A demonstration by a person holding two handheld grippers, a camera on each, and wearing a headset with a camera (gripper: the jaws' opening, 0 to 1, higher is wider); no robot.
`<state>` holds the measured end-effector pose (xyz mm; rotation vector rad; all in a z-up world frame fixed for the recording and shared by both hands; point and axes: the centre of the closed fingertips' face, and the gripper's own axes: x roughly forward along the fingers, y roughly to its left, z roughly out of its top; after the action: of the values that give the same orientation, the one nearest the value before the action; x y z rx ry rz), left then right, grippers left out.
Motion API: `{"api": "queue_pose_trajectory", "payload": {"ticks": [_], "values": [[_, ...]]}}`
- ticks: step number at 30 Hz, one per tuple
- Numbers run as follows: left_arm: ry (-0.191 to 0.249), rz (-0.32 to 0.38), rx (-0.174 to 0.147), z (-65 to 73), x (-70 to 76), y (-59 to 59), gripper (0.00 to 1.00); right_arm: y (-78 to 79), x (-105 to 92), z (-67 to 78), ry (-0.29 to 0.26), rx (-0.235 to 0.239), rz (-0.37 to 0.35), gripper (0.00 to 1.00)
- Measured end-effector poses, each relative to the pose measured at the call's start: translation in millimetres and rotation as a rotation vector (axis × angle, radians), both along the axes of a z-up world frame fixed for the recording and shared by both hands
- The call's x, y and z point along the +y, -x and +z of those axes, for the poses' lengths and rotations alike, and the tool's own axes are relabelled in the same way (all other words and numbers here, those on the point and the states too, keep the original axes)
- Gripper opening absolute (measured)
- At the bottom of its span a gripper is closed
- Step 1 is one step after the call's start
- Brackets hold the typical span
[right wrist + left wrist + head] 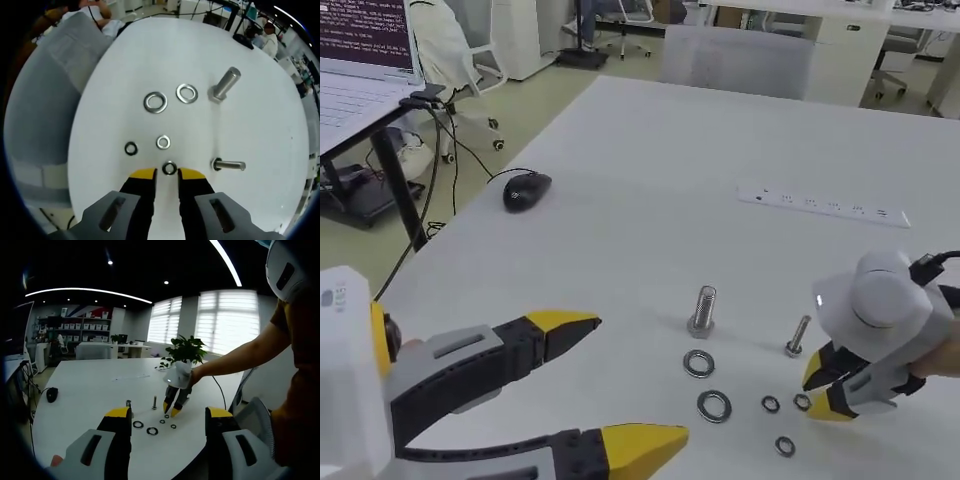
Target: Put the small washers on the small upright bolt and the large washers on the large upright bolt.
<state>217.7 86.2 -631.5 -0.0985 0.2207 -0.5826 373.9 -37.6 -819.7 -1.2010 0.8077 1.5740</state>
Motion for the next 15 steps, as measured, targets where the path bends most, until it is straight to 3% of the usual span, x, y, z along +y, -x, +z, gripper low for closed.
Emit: {"api": "queue_pose_trajectory", "payload": {"ticks": [15], "values": [[0.006,-0.004,0.014,-7.0,1.1,-4.6,0.59,1.3,0.2,-6.6,0.010,0.029,0.007,0.18]]}}
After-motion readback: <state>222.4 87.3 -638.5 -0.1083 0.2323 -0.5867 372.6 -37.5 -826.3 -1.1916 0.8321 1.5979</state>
